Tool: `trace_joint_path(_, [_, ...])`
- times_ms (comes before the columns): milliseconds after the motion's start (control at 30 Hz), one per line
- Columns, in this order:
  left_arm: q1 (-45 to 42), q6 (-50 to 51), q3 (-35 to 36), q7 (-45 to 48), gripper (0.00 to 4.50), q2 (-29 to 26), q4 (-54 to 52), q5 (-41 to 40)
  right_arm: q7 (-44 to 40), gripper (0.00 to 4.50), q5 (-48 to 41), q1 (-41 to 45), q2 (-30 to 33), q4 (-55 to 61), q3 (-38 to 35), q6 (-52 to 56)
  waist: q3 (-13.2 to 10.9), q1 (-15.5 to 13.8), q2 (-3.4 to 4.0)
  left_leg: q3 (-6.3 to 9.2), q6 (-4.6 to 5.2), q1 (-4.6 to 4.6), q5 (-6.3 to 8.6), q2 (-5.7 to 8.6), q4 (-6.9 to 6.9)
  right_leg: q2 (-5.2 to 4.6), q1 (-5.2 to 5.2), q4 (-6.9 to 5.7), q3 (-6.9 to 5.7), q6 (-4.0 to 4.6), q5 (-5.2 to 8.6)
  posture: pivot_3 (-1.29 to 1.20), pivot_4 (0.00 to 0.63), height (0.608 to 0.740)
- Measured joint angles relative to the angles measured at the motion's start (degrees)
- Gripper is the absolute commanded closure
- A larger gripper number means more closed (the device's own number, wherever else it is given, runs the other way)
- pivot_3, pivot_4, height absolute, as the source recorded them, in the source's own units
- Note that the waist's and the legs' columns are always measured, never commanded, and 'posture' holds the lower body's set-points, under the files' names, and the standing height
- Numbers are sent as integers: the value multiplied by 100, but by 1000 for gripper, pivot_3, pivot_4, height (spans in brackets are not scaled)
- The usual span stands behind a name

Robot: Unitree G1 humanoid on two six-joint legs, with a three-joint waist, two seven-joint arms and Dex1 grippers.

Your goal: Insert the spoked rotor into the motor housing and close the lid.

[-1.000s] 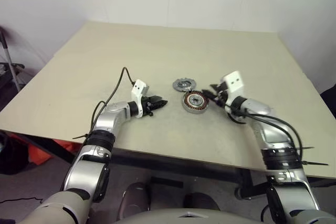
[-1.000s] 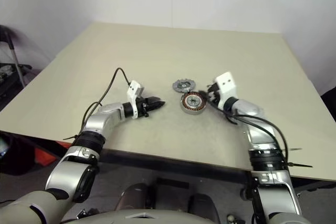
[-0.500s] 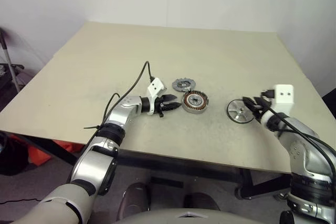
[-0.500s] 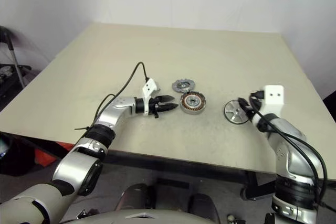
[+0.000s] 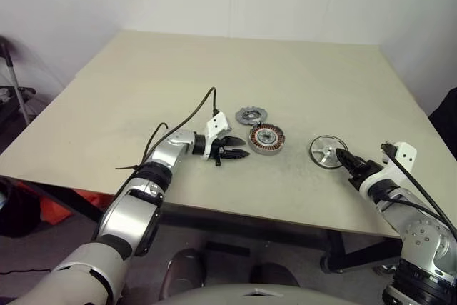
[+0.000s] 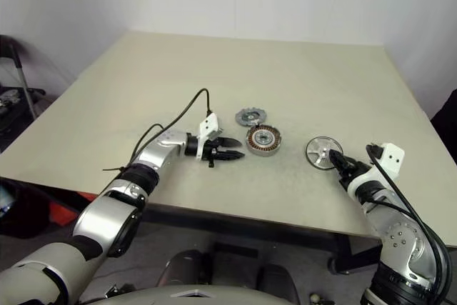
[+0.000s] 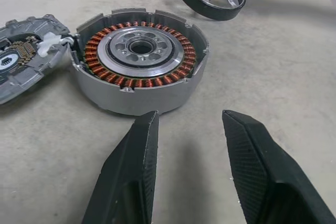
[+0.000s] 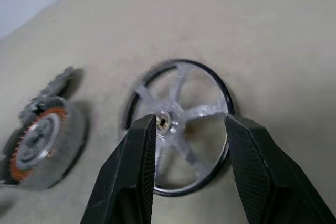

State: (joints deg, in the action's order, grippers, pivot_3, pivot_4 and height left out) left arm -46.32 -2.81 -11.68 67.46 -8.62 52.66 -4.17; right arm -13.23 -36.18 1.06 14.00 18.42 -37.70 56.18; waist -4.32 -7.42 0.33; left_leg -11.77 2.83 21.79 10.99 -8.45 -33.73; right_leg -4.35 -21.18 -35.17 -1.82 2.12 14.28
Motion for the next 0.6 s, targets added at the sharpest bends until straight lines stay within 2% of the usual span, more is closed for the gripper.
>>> trace_joint_path(400, [12, -101, 0, 45, 2482, -9, 25, 53, 147, 2423, -303, -90, 76, -93, -39, -89, 2, -6, 3, 0, 1, -4, 0, 2, 20, 0, 0, 9, -2, 1, 0, 0, 0, 740])
trace_joint_path(600, [46, -109, 0, 39, 2482, -41, 17, 84, 509, 2423, -744, 139, -323, -535, -280, -136, 4, 4, 7, 0, -1, -10, -2, 2, 27, 0, 2, 9, -2, 1, 0, 0, 0, 740])
